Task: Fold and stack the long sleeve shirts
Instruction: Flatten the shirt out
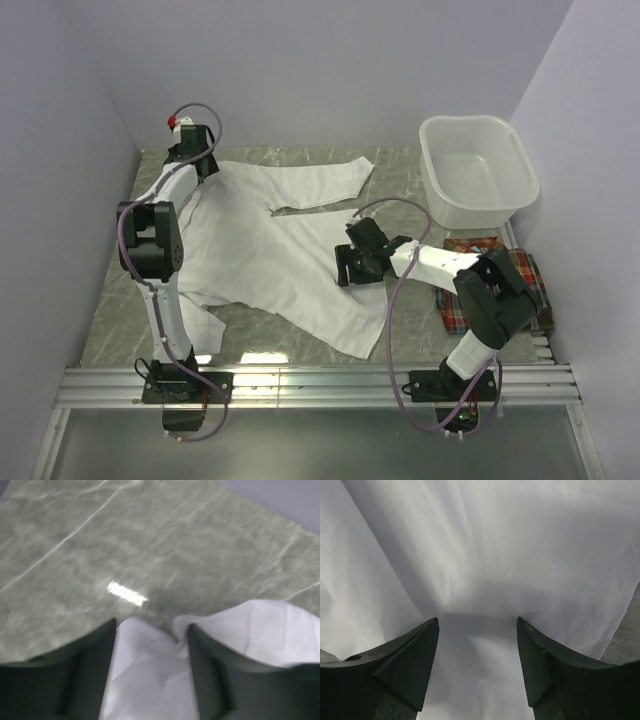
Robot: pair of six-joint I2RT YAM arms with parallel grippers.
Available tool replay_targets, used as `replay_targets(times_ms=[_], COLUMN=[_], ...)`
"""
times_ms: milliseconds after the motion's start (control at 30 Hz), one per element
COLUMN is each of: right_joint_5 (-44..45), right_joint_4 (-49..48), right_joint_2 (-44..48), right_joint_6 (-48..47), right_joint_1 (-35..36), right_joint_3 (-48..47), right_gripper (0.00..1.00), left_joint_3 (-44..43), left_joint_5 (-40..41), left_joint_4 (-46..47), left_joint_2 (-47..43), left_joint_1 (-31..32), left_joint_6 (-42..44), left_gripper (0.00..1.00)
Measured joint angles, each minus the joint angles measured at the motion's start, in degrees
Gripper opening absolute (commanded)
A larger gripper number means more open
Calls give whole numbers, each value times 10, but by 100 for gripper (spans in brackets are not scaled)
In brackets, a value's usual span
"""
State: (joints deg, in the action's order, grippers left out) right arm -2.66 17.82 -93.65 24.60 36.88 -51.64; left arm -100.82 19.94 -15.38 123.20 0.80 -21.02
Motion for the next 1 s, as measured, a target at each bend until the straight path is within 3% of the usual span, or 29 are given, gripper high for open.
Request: replay_targets(times_ms=[33, 133, 333, 533, 767, 1000], right_joint_5=[0, 8, 20, -14, -78, -128], right_joint_4=[5, 34, 51, 14, -40, -83], right_joint_2=[0, 1, -1, -52, -154, -243], right_joint_6=[0, -5, -20, -13, 30, 83], right_joint_1=[0, 0, -25, -79, -94, -94], right_joint_3=[-1, -15, -100, -197, -254, -268], right_gripper=[69, 67, 62, 61, 62, 62], left_joint_3=[23, 75, 163, 356, 554, 610], left_joint_5=[6, 10, -7, -78, -151, -188], left_joint_4=[-7, -32, -76, -83, -112, -113], left_joint_2=[-19, -79, -262, -430, -451, -464], left_joint_1=[-2, -7, -7, 0, 18, 18], left_joint_6=[-8, -27, -80, -121, -153, -179], left_gripper=[83, 95, 92, 89, 88, 89])
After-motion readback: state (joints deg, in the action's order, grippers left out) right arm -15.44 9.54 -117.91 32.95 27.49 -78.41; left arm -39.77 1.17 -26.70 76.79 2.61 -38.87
